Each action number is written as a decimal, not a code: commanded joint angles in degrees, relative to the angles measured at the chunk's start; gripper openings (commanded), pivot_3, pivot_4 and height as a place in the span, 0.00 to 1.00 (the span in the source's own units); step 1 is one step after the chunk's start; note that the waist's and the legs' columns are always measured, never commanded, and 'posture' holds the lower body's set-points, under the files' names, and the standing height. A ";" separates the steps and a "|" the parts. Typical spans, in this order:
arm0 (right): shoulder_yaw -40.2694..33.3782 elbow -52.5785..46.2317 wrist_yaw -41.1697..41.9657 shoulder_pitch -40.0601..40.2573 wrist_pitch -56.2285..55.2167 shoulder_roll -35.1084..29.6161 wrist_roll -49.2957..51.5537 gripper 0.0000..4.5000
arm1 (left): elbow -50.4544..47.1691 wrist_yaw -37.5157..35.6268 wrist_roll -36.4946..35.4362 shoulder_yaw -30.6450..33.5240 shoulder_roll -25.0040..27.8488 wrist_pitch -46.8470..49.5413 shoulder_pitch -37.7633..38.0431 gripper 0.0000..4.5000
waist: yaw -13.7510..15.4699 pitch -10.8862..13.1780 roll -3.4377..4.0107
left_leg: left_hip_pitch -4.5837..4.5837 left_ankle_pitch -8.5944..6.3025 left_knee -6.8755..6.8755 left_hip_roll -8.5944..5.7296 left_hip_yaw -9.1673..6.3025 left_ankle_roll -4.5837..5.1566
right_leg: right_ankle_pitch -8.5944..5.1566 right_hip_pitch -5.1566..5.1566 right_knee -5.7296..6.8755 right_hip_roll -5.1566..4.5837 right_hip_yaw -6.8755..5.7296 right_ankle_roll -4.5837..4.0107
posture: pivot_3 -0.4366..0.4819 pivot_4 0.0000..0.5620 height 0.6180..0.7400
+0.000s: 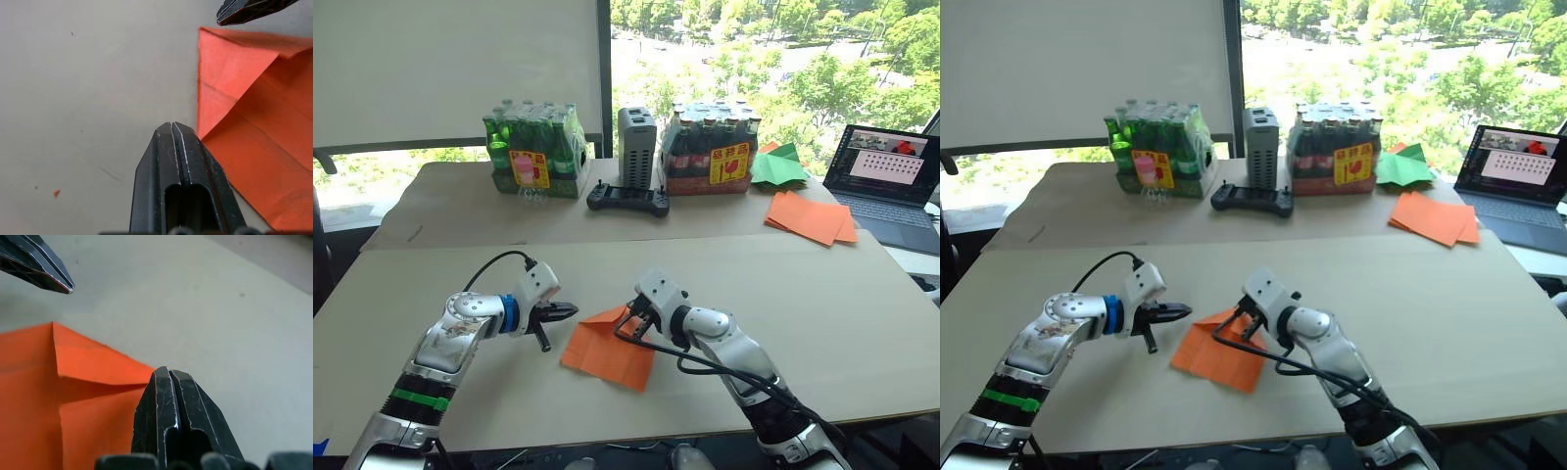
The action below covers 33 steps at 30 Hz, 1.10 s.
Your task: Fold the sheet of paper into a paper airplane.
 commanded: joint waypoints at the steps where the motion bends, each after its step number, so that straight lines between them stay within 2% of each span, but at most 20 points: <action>1: -3.40 -9.34 1.51 0.70 4.53 -2.22 3.34 0.00 | -1.73 -2.42 -1.61 -1.71 -1.91 -1.88 -1.26 0.01 | 0.15 0.00 0.01 | -0.01 -0.01 -0.01 -0.02 0.00 0.02 | 0.00 0.01 -0.04 -0.02 0.00 0.00 | 0.48 0.27 0.66; 6: -4.22 -14.75 3.04 4.08 8.69 -7.49 5.67 0.00 | -0.69 -3.54 0.23 -5.74 -3.80 -3.79 -0.57 0.01 | 0.61 0.02 -0.01 | -0.04 -0.06 -0.02 -0.02 0.08 0.10 | 0.00 0.02 -0.16 -0.02 0.01 0.00 | 0.48 0.27 0.66; 14: -3.50 -21.53 6.37 12.38 12.41 -16.98 8.99 0.00 | 7.75 -2.98 5.33 -9.88 -5.32 -9.94 -1.19 0.01 | 1.24 0.05 -0.03 | -0.02 -0.06 0.01 0.03 0.13 0.10 | -0.01 0.08 -0.13 -0.03 -0.03 0.02 | 0.48 0.27 0.66; 19: 1.42 -23.40 8.19 16.41 11.90 -23.12 8.85 0.00 | 9.64 -2.91 6.35 -10.56 -5.74 -11.41 -0.35 0.01 | 1.37 0.04 -0.04 | 0.04 -0.07 0.04 0.02 0.15 0.13 | -0.02 0.18 -0.15 -0.09 -0.05 0.05 | 0.48 0.27 0.66; 21: 2.30 -23.32 7.59 16.37 11.97 -22.04 9.76 0.00 | 10.22 -2.65 6.51 -10.44 -5.87 -11.80 -0.30 0.01 | 1.37 0.03 -0.06 | 0.14 -0.07 0.03 0.05 0.16 0.13 | -0.29 0.28 -0.16 -0.10 -0.05 0.48 | 0.48 0.27 0.66; 28: 4.58 -21.11 5.58 15.72 10.52 -17.53 9.74 0.00 | 10.14 -2.08 6.55 -10.48 -6.30 -11.53 0.01 0.01 | 1.33 0.02 -0.07 | 0.35 -0.07 0.02 0.12 0.16 0.12 | -0.32 0.48 -0.16 -0.07 -0.06 0.53 | 0.48 0.27 0.66; 33: 0.49 -18.96 3.38 14.01 9.55 -10.87 11.95 0.00 | 9.84 -1.66 6.63 -10.20 -6.12 -11.30 0.21 0.01 | 1.35 0.01 -0.08 | 0.40 -0.07 0.01 0.12 0.15 0.12 | -0.31 0.52 -0.15 -0.05 -0.06 0.52 | 0.48 0.27 0.66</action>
